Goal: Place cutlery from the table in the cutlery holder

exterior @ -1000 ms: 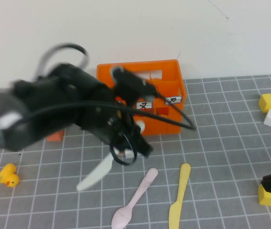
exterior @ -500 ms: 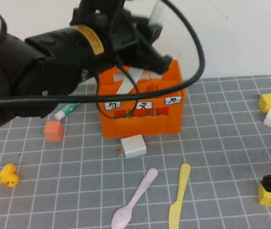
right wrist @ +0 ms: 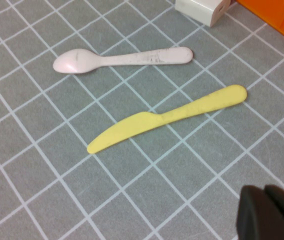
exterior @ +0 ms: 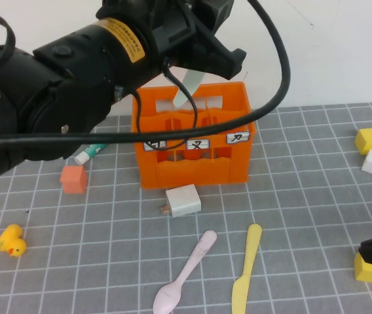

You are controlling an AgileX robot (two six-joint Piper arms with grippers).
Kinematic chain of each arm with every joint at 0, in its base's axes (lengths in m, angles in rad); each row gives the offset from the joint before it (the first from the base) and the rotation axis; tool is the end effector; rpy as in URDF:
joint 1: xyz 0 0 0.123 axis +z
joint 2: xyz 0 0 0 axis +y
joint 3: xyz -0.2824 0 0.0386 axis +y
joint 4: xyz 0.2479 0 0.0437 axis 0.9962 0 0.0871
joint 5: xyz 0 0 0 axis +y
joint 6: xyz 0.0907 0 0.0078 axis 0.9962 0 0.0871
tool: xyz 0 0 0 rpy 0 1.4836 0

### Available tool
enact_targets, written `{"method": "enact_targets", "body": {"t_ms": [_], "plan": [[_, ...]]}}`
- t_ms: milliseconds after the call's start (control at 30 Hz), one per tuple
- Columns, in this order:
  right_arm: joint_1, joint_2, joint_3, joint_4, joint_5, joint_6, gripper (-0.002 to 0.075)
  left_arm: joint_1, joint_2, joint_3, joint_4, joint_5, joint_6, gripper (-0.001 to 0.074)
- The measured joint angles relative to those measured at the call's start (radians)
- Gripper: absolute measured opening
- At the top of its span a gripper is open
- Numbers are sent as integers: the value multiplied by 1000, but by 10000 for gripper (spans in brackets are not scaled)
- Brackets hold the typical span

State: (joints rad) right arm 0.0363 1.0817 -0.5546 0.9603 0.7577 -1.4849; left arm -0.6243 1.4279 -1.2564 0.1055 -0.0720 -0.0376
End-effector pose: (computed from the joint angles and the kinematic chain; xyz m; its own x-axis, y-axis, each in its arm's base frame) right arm 0.1801 0.0579 0.2429 -0.3970 -0.5349 -0.7458 -0.7891 0.6140 -0.0202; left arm 0.2761 -0.1997 0.4075 0.0296 0.0619 -0.9976 0.5900 0.8046 0.0675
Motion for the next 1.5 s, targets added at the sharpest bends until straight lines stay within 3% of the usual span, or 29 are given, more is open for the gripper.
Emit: {"method": "enact_targets", "body": {"t_ms": [200, 433, 533, 967, 1133, 1200, 1300, 1500], "plan": [[0, 0, 0, 0, 0, 0, -3, 0, 0, 0, 0, 102, 0, 152], [0, 0, 0, 0, 0, 0, -3, 0, 18, 0, -21, 568, 0, 152], [0, 0, 0, 0, 0, 0, -3, 0, 48, 16, -22, 677, 0, 152], [0, 0, 0, 0, 0, 0, -3, 0, 247, 100, -95, 641, 3, 163], [0, 0, 0, 0, 0, 0, -3, 0, 228, 100, -105, 601, 4, 348], [0, 0, 0, 0, 0, 0, -3, 0, 203, 100, -99, 579, 0, 375], [0, 0, 0, 0, 0, 0, -3, 0, 144, 100, -79, 540, -21, 329], [0, 0, 0, 0, 0, -14, -3, 0, -29, 100, -18, 469, -45, 66]]}}
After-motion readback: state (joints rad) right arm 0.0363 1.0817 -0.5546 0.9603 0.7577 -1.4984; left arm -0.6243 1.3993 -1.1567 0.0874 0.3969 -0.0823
